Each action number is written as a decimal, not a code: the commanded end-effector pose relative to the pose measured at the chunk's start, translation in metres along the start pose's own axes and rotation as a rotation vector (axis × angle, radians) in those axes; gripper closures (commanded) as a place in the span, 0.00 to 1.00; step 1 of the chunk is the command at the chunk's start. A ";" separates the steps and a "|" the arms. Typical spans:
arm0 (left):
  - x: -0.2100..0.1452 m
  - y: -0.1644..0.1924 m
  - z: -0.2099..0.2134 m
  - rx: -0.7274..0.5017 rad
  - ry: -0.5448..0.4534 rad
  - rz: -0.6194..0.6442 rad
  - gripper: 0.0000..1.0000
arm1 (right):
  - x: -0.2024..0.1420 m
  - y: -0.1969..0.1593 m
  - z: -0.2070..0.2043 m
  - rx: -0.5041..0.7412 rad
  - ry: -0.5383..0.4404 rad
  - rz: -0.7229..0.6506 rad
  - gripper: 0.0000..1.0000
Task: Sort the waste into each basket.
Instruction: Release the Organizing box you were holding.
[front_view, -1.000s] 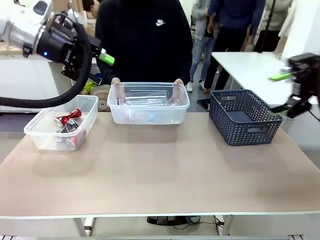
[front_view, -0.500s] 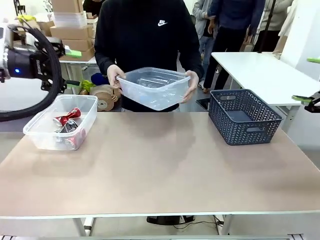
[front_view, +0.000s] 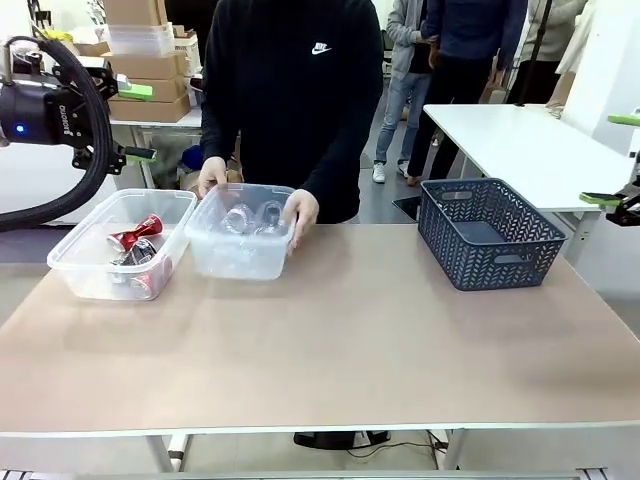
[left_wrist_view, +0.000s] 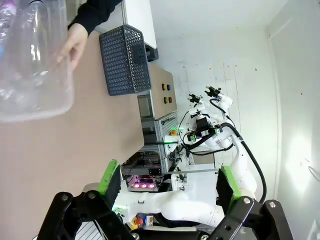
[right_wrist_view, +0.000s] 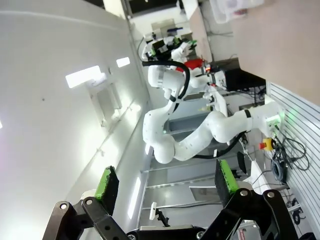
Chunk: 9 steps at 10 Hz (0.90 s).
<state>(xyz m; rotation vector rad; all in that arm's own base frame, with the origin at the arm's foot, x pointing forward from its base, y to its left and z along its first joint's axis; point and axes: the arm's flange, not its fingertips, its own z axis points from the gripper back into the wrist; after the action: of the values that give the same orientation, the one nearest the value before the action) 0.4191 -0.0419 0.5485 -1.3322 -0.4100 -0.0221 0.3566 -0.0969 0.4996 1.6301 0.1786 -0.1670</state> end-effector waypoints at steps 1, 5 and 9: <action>-0.001 0.002 -0.001 -0.021 -0.004 -0.016 0.00 | -0.002 0.001 0.005 -0.009 0.014 0.021 0.00; -0.001 0.002 -0.001 -0.021 -0.004 -0.016 0.00 | -0.002 0.001 0.005 -0.009 0.014 0.021 0.00; -0.001 0.002 -0.001 -0.021 -0.004 -0.016 0.00 | -0.002 0.001 0.005 -0.009 0.014 0.021 0.00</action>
<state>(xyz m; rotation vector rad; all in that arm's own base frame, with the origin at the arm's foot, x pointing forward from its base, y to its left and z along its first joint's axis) 0.4195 -0.0416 0.5473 -1.3300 -0.4073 -0.0209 0.3558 -0.0989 0.4996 1.6305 0.1748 -0.1696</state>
